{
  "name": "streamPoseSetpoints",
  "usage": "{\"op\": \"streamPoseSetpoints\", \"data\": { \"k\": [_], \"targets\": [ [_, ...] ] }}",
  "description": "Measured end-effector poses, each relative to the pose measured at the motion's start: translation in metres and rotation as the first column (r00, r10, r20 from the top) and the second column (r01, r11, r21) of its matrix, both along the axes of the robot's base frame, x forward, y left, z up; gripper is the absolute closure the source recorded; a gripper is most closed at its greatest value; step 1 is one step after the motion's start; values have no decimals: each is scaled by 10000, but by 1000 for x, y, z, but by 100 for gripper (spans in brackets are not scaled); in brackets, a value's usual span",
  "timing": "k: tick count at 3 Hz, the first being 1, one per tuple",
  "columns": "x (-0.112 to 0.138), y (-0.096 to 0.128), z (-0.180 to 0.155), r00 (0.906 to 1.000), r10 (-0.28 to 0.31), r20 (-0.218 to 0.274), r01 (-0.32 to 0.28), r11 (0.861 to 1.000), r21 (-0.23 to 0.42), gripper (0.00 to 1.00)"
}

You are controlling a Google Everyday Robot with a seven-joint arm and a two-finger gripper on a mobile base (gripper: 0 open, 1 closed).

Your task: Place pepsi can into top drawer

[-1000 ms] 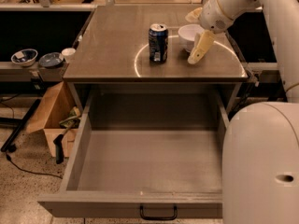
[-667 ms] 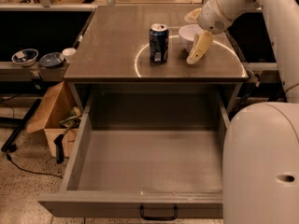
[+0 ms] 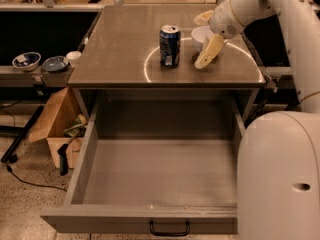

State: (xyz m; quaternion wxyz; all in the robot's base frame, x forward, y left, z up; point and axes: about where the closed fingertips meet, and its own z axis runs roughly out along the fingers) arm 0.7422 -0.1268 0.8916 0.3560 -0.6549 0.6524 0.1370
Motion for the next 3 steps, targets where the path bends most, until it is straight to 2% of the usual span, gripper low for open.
{"op": "streamPoseSetpoints", "data": {
  "k": [1, 3],
  "targets": [
    [11, 13, -4, 9998, 172, 115, -176, 9992, 353, 0],
    [25, 34, -6, 9991, 350, 239, -364, 9973, 641, 0]
  ]
}}
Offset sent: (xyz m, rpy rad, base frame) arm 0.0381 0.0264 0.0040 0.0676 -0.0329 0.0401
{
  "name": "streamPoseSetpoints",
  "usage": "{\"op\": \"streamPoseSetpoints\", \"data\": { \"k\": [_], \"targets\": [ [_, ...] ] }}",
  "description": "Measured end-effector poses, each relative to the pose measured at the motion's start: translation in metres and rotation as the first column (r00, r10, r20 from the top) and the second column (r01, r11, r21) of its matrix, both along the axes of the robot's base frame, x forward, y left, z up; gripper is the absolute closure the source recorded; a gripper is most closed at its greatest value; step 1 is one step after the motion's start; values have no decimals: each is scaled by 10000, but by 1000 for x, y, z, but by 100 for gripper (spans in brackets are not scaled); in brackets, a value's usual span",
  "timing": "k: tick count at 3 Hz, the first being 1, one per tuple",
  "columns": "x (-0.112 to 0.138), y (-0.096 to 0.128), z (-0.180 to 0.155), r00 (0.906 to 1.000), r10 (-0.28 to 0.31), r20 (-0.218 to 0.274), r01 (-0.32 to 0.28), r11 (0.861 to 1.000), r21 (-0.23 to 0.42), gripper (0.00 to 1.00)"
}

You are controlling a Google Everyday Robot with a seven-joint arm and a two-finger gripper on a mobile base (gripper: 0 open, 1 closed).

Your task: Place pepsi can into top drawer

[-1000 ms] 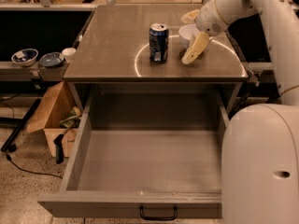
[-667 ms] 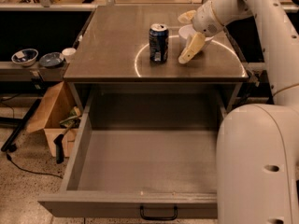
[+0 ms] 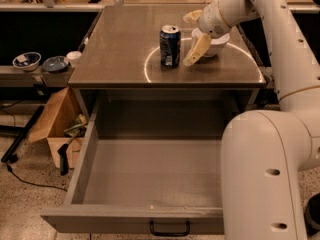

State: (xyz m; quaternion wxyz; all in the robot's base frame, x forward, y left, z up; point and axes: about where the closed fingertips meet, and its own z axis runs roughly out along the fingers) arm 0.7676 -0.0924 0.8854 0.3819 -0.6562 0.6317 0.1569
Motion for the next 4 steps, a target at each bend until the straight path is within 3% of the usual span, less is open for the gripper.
{"op": "streamPoseSetpoints", "data": {
  "k": [2, 3, 4],
  "targets": [
    [0, 26, 1, 9990, 432, -104, -429, 9988, 251, 0],
    [-6, 55, -3, 9932, 1129, -288, -1115, 9927, 466, 0],
    [-6, 55, -3, 9932, 1129, -288, -1115, 9927, 466, 0]
  ]
}}
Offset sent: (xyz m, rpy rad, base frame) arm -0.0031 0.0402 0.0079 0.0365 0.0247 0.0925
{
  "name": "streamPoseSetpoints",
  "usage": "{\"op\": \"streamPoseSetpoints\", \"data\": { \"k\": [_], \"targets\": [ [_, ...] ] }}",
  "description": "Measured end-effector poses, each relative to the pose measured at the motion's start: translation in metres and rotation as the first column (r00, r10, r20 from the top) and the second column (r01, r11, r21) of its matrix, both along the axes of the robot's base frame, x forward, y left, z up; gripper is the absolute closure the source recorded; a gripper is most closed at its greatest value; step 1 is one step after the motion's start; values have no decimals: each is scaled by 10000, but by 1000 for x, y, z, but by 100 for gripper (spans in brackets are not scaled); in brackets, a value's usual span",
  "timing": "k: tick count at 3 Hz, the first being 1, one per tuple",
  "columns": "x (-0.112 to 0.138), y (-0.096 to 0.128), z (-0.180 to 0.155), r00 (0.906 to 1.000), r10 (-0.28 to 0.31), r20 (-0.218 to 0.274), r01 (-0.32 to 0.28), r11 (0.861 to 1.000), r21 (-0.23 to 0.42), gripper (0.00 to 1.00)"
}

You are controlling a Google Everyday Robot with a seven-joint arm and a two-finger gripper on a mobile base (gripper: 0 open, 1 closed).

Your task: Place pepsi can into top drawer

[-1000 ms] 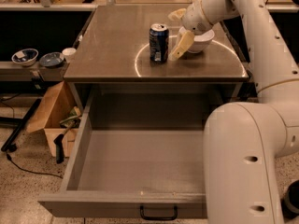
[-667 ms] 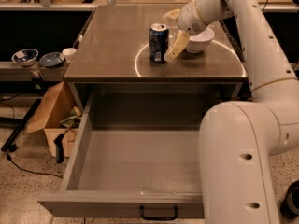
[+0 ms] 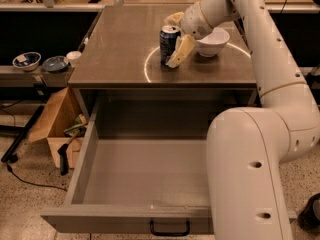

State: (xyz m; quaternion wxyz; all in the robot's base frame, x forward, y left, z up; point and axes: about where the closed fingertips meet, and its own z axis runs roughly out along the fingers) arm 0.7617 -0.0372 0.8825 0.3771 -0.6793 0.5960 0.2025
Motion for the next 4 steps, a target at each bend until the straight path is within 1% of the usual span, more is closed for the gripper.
{"op": "streamPoseSetpoints", "data": {
  "k": [1, 4],
  "targets": [
    [0, 0, 0, 10000, 0, 0, 0, 10000, 0, 18],
    [0, 0, 0, 10000, 0, 1, 0, 10000, 1, 88]
  ]
}}
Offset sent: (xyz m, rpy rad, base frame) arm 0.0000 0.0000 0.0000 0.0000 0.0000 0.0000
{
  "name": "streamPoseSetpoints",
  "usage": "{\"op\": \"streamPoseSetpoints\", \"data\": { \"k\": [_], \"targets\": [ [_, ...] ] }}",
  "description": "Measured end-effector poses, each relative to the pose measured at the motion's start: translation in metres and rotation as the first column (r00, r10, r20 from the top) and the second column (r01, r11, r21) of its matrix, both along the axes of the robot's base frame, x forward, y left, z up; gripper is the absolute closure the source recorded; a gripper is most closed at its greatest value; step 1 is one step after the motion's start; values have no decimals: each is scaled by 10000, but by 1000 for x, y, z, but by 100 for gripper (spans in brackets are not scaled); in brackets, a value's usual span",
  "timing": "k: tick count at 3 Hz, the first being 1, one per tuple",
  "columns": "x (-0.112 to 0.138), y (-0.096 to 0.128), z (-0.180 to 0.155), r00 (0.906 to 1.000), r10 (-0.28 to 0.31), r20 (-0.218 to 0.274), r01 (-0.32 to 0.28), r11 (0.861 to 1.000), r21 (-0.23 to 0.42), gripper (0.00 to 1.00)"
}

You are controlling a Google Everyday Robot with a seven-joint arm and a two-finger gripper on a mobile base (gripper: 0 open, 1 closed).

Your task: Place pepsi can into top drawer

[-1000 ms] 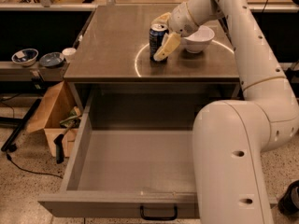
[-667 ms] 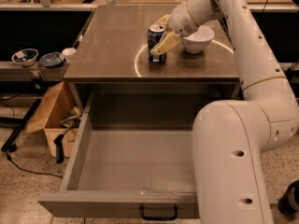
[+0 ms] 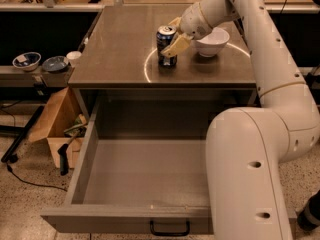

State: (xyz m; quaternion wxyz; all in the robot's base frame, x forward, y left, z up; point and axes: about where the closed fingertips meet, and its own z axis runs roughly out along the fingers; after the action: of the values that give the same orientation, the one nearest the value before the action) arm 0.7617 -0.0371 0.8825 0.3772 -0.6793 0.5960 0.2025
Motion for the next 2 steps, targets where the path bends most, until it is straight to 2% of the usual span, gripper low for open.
{"op": "streamPoseSetpoints", "data": {
  "k": [1, 2],
  "targets": [
    [0, 1, 0, 10000, 1, 7, -1, 10000, 5, 100],
    [-5, -6, 14, 9998, -83, 189, 83, 10000, -3, 100]
  ]
}}
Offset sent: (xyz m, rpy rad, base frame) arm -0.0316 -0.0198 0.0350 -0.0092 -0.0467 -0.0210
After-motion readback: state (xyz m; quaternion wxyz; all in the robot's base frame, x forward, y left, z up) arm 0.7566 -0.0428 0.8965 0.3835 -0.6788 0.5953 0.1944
